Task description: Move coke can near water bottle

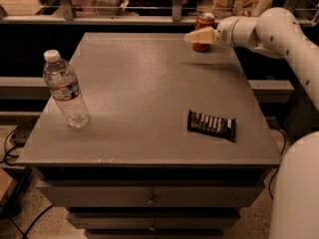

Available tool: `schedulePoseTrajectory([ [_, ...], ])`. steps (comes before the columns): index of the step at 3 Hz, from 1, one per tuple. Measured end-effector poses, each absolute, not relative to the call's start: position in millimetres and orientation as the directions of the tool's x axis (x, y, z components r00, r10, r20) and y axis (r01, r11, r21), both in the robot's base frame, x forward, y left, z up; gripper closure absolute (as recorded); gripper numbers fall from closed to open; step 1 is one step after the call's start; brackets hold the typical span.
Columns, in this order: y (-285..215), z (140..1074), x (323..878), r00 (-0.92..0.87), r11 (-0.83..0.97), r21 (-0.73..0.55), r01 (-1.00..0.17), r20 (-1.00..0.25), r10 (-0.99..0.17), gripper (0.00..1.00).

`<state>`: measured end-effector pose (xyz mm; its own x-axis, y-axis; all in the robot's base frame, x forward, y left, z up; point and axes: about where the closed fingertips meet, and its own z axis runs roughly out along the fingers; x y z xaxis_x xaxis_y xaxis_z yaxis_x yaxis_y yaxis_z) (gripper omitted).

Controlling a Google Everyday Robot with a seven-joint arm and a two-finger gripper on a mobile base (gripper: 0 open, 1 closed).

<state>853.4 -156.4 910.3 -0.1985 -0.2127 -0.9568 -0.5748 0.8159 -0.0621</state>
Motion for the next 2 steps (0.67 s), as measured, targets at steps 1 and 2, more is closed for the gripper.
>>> schedulePoseTrajectory([
  [1, -155.0, 908.4, 863.9, -0.203, 0.82, -0.043, -0.57, -0.96, -0.191, 0.26],
  [2, -153.6, 907.4, 869.0, -0.207, 0.822, -0.022, -0.57, -0.964, -0.169, 0.5],
])
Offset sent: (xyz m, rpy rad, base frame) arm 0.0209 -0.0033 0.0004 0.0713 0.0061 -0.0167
